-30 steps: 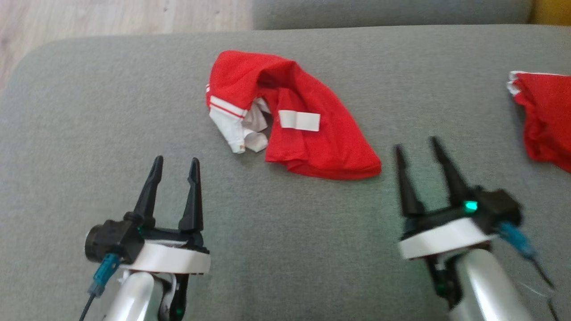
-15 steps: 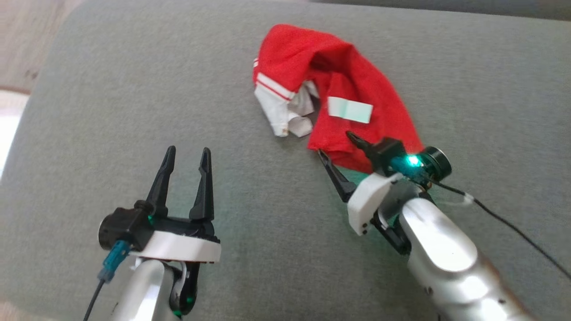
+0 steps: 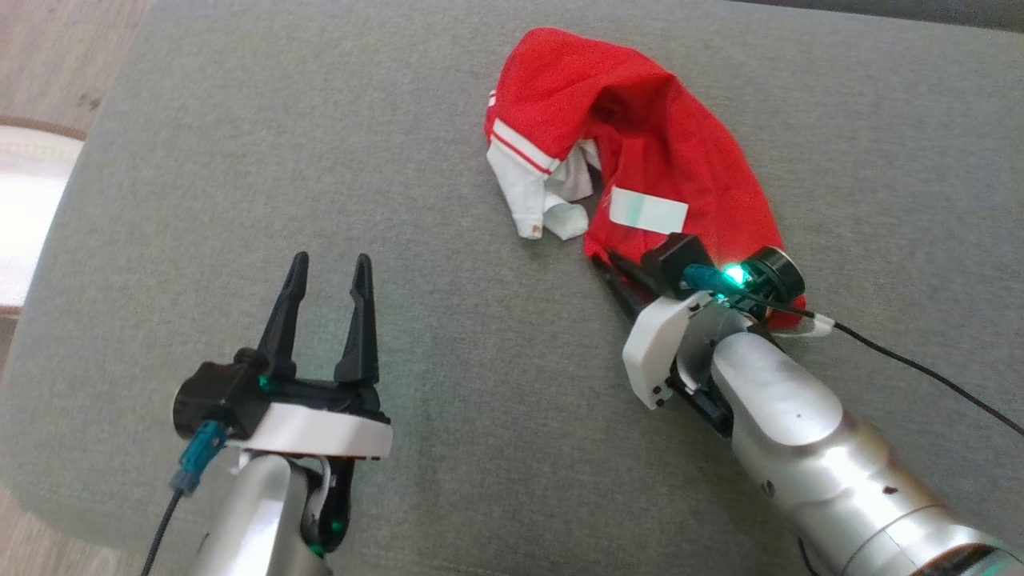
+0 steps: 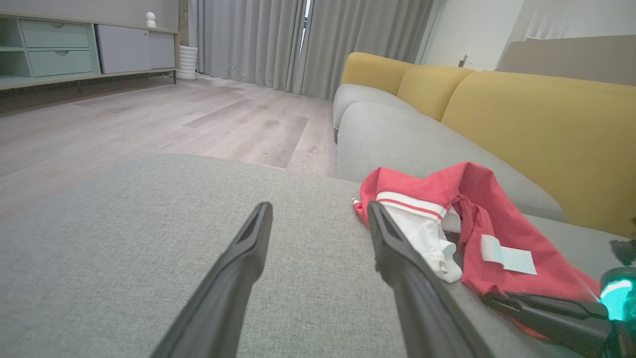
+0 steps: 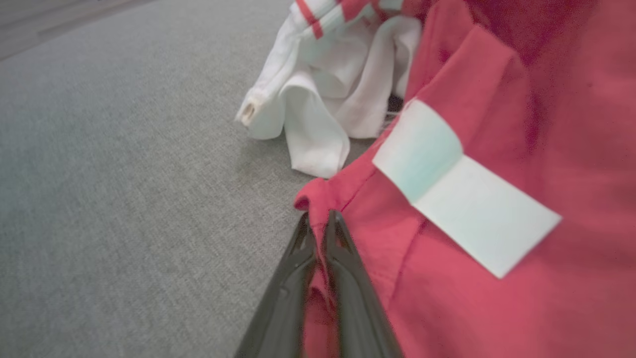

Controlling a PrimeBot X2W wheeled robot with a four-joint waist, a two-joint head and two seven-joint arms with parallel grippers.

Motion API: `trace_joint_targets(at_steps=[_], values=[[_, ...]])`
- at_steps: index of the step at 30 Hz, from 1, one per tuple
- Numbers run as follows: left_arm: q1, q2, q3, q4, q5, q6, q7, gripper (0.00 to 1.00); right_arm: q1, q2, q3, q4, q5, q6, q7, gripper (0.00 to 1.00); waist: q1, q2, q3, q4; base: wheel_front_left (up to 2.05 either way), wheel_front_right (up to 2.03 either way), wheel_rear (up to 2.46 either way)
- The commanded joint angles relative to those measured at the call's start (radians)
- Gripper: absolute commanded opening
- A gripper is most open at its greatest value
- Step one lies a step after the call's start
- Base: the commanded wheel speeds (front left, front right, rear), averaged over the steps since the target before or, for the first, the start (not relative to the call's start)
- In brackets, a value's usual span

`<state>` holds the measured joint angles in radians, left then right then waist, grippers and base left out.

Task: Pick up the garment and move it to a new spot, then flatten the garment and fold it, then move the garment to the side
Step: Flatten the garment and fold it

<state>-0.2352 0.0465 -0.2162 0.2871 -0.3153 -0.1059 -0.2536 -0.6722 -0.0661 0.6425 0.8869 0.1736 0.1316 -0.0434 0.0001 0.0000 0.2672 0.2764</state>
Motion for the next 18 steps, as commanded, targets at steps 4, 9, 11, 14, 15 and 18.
trace_joint_targets(at_steps=[4,9,11,14,15,18], values=[[-0.015,0.004,0.055,-0.027,0.020,-0.006,-0.008,1.00,-0.011,0.016,-0.029,-0.017,0.029,-0.001,-0.087,0.00,-0.0001,0.0000,-0.033,-0.044,0.00,0.00,0.00],[0.005,0.004,0.075,-0.034,0.024,-0.007,-0.008,1.00,-0.007,0.012,-0.104,-0.063,0.018,-0.001,-0.178,0.00,-0.0001,0.0000,-0.074,-0.105,0.00,0.00,0.00],[0.010,0.004,0.078,-0.035,0.024,-0.007,-0.008,1.00,-0.005,0.007,-0.121,-0.084,0.014,-0.001,-0.187,0.00,-0.0001,0.0000,-0.082,-0.118,0.00,0.00,0.00],[0.022,0.004,0.078,-0.038,0.022,-0.007,-0.008,1.00,0.003,-0.034,-0.179,-0.167,0.004,-0.001,-0.200,0.00,-0.0001,0.0000,-0.098,-0.144,0.00,0.00,0.00],[0.023,0.004,0.074,-0.040,0.021,-0.007,-0.008,1.00,0.006,-0.054,-0.203,-0.197,0.003,-0.001,-0.201,0.00,-0.0001,0.0000,-0.100,-0.148,0.00,0.00,0.00],[0.021,0.004,0.065,-0.049,0.012,-0.005,-0.008,1.00,0.008,-0.122,-0.276,-0.281,0.001,-0.001,-0.165,0.00,-0.0001,0.0000,-0.098,-0.150,0.00,0.00,0.00]])
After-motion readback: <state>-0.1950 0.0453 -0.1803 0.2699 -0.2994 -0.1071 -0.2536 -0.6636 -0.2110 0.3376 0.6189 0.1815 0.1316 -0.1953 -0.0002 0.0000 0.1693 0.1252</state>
